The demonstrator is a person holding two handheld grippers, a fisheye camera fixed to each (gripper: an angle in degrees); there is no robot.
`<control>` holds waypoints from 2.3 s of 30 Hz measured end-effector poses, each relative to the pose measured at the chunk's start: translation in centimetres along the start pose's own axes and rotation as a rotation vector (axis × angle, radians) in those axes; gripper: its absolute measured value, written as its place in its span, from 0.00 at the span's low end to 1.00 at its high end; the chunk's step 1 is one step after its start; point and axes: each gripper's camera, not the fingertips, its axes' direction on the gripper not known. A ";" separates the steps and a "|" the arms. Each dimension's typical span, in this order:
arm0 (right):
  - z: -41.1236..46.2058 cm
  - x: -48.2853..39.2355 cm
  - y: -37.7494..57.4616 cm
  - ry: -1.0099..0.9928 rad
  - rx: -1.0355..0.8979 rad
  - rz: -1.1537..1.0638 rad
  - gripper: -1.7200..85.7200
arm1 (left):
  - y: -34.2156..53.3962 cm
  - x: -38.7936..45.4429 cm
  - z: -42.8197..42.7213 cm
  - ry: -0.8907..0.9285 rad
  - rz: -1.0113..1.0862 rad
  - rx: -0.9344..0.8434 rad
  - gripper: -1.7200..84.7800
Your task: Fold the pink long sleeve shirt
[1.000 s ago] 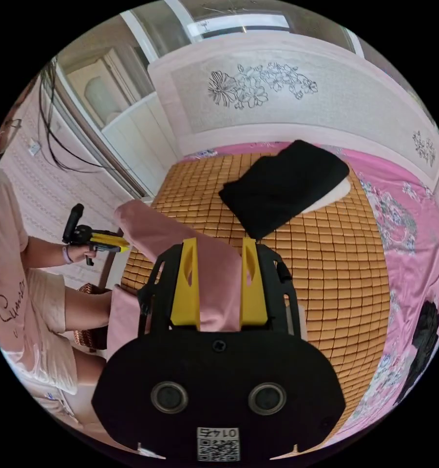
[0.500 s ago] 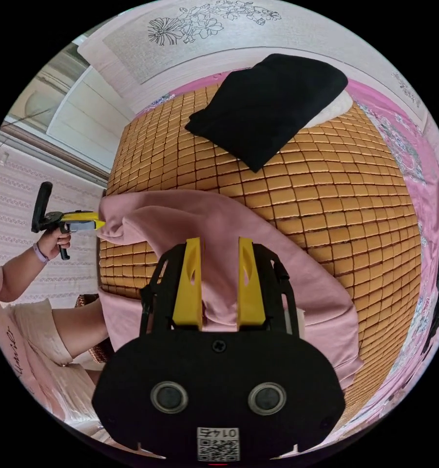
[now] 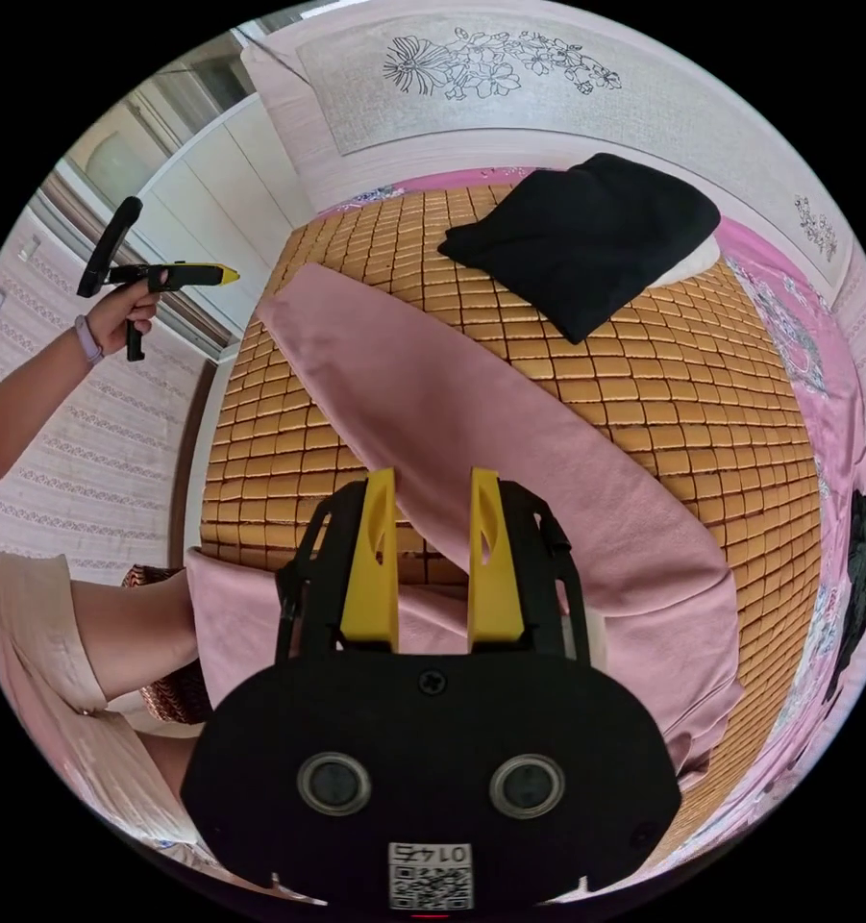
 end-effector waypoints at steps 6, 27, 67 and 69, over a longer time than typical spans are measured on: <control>1.2 -1.6 2.3 0.040 -0.003 0.029 0.15 | -0.3 9.4 5.2 0.039 0.124 -0.107 0.09; -7.3 -19.1 49.9 0.139 -0.366 0.949 0.02 | 19.1 48.4 5.4 0.233 0.856 -0.325 0.01; -16.2 -39.8 60.6 0.194 0.173 1.224 0.01 | 27.8 39.6 -0.9 0.381 0.966 -0.060 0.01; -16.8 -41.7 59.7 0.251 0.120 1.210 0.01 | 27.5 36.0 -3.1 0.428 0.893 0.029 0.01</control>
